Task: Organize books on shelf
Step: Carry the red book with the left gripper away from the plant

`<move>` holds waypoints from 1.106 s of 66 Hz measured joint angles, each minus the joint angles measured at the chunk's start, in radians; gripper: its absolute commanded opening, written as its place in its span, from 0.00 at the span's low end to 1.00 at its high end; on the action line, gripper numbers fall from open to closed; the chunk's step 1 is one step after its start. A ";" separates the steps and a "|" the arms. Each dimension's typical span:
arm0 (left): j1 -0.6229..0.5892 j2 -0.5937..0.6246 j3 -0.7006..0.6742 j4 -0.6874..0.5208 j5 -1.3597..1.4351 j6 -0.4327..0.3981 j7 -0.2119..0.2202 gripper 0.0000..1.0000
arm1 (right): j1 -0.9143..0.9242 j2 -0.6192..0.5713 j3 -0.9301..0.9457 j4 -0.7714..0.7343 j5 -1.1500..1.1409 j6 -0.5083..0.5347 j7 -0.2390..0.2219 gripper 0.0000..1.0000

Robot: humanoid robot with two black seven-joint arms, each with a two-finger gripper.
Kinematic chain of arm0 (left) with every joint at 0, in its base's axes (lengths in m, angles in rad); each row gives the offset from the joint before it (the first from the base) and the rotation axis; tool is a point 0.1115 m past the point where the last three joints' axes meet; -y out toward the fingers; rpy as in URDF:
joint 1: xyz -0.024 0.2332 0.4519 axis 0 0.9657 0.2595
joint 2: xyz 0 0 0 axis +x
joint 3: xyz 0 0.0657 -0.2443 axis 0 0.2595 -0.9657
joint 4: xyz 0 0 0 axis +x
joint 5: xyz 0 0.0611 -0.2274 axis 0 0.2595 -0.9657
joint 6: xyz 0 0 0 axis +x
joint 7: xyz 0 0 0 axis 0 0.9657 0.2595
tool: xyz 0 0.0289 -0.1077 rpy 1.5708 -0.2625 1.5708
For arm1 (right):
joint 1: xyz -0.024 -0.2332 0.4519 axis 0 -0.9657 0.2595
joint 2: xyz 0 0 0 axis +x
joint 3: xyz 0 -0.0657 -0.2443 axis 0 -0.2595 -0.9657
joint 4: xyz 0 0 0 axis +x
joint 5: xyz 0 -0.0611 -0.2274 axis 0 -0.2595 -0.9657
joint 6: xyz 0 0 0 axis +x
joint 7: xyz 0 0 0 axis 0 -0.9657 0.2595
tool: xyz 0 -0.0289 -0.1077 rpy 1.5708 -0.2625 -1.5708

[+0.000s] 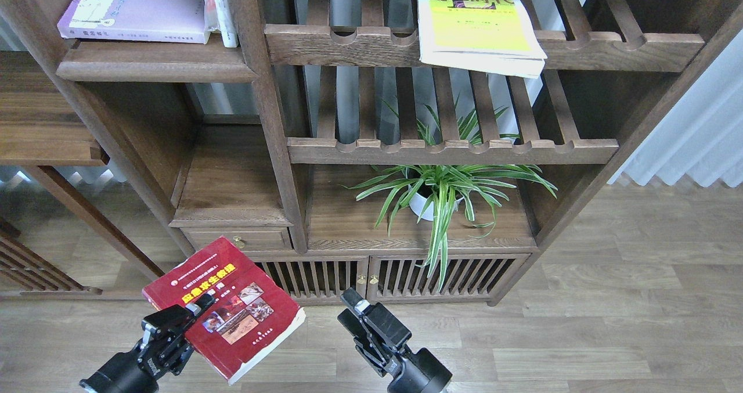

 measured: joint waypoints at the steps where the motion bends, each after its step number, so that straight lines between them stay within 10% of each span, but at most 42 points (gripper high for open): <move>1: 0.002 -0.001 -0.003 0.000 0.001 0.000 -0.003 0.04 | 0.000 0.000 0.004 0.000 0.000 0.000 0.000 0.79; 22: 0.018 -0.008 -0.052 0.000 0.068 0.000 -0.109 0.04 | 0.007 0.000 0.041 -0.015 0.001 0.000 0.000 0.89; 73: 0.154 -0.083 -0.215 -0.009 0.145 0.000 -0.115 0.03 | 0.041 0.000 0.050 -0.013 0.016 0.000 0.007 0.99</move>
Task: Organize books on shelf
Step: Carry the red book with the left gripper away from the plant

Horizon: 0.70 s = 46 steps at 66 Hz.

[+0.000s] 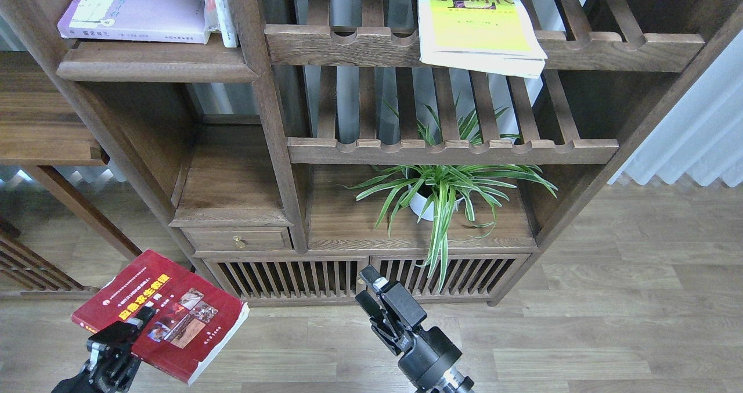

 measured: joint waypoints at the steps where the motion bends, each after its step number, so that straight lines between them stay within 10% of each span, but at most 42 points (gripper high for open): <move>1: 0.002 0.000 0.000 0.000 0.000 0.000 0.000 0.03 | 0.000 0.000 0.001 0.001 0.001 0.000 0.000 0.99; 46: 0.138 0.013 -0.129 -0.097 -0.001 0.000 0.007 0.02 | 0.009 0.000 0.023 0.001 0.018 0.000 0.015 0.99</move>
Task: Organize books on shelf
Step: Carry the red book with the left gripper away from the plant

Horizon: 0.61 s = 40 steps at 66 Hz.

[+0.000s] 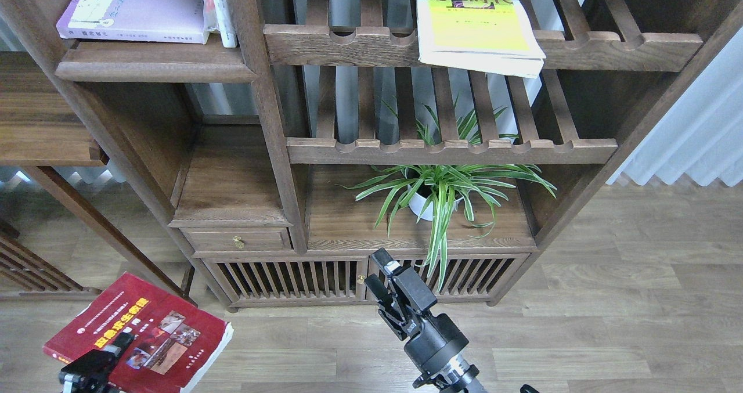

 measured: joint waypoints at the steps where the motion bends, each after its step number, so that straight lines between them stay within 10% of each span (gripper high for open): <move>1: 0.000 0.002 -0.005 0.000 0.000 0.000 0.001 0.02 | 0.000 0.000 -0.001 0.000 0.000 0.000 0.000 0.99; 40: -0.003 0.167 -0.232 -0.003 0.057 0.000 0.013 0.02 | 0.000 0.000 -0.011 -0.003 -0.002 0.000 -0.013 0.99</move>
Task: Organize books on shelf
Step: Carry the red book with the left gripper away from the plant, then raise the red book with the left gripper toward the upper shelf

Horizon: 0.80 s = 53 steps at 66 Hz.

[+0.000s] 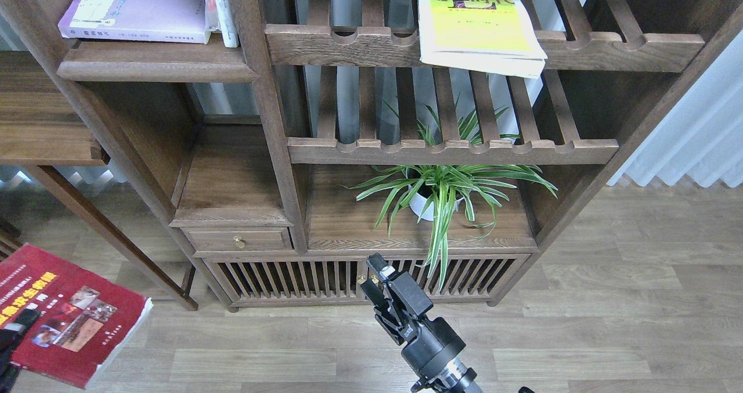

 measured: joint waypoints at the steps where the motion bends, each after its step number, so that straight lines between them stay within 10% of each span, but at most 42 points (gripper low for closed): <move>1: 0.000 0.001 -0.007 0.000 0.005 0.000 0.001 0.02 | 0.000 0.000 0.000 0.000 0.000 0.000 0.000 0.99; 53: -0.176 0.196 -0.322 0.000 0.360 0.000 0.136 0.02 | 0.000 0.000 0.008 -0.006 0.001 0.000 0.000 0.99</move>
